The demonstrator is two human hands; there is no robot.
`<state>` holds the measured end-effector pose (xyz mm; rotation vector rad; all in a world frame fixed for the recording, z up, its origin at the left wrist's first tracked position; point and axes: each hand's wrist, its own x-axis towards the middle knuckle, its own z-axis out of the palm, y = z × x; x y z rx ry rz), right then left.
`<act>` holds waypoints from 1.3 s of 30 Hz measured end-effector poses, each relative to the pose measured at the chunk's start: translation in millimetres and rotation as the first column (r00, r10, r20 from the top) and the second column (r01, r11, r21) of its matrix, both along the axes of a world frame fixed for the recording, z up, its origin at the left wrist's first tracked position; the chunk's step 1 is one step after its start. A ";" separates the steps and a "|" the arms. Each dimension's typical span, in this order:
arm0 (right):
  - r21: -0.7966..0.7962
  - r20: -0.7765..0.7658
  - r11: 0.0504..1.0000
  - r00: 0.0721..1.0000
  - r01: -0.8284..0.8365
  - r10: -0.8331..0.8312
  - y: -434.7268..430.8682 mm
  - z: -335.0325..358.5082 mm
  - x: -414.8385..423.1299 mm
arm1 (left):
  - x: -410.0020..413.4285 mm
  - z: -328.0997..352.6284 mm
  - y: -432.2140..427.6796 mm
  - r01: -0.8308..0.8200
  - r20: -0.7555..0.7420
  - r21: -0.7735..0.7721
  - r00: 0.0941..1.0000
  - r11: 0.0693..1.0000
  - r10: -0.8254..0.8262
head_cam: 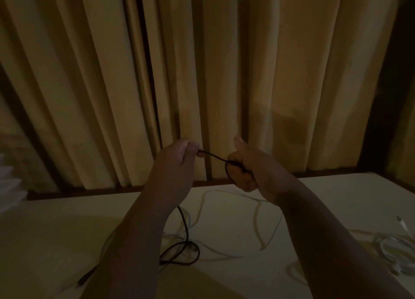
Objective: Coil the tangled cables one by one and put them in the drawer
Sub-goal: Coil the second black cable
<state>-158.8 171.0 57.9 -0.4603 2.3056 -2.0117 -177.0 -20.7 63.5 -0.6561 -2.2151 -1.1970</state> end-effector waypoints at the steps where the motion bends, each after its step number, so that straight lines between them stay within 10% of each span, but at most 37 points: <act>1: -0.086 0.035 0.995 0.998 -0.046 0.049 -0.7 1.7 2.4 | -0.8 -2.2 1.2 -0.007 -0.006 0.003 1.000 1.000 0.007; 8: -0.574 0.105 0.767 0.903 -0.286 0.416 -8.1 10.0 13.1 | -2.9 -17.4 18.1 0.074 0.022 0.113 0.997 0.991 -0.077; 17: -0.895 -0.117 0.367 0.927 -0.254 0.356 9.1 16.0 15.8 | 7.3 -33.8 52.5 0.161 0.084 -0.093 0.985 0.983 -0.153; 23: -0.877 -0.075 0.472 0.997 -0.083 0.036 18.6 14.1 12.1 | 26.9 -31.1 67.9 0.202 0.191 -0.251 0.969 0.947 -0.157; 29: -0.522 0.008 0.744 0.874 0.418 -0.486 33.7 14.6 -4.5 | 31.7 -12.1 51.9 0.158 0.235 -0.435 0.970 0.886 -0.058; 34: -0.087 -0.032 0.940 0.942 0.330 -0.334 31.4 2.5 -4.0 | 24.1 -2.6 34.1 0.077 0.185 -0.478 0.983 0.875 0.014; 39: 0.414 -0.175 0.868 0.960 0.274 -0.219 19.1 -7.8 4.1 | 14.8 -4.1 27.5 0.012 0.059 -0.518 0.998 0.855 0.021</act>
